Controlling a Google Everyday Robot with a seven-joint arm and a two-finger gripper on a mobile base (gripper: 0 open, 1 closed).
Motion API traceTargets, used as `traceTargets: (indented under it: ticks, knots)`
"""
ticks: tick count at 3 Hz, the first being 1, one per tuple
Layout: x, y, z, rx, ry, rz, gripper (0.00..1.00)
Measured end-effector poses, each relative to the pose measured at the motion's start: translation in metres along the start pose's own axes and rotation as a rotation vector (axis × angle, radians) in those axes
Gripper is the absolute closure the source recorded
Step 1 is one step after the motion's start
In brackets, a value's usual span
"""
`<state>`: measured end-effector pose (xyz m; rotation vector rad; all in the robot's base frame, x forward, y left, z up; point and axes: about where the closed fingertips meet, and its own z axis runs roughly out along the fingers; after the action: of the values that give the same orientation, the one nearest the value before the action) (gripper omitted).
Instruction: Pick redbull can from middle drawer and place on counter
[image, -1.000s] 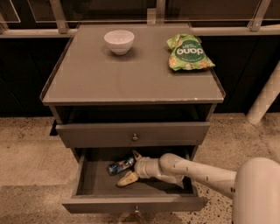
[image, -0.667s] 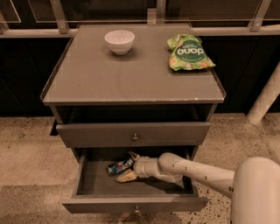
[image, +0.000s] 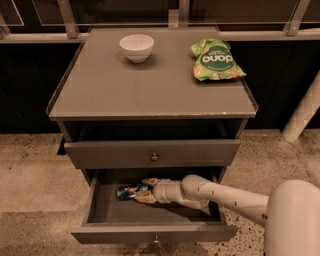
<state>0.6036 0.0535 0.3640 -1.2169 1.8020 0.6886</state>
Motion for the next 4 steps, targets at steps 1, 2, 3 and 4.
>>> traceTargets:
  ticks: [1,2,3,4]
  knots:
    - [0.000,0.000,0.000,0.000,0.000,0.000,0.88]
    - [0.000,0.000,0.000,0.000,0.000,0.000,1.00]
    - [-0.003,0.002,-0.006,0.001,0.000,0.001,1.00]
    - [-0.013,0.005,-0.036,0.027,0.004,-0.006,1.00]
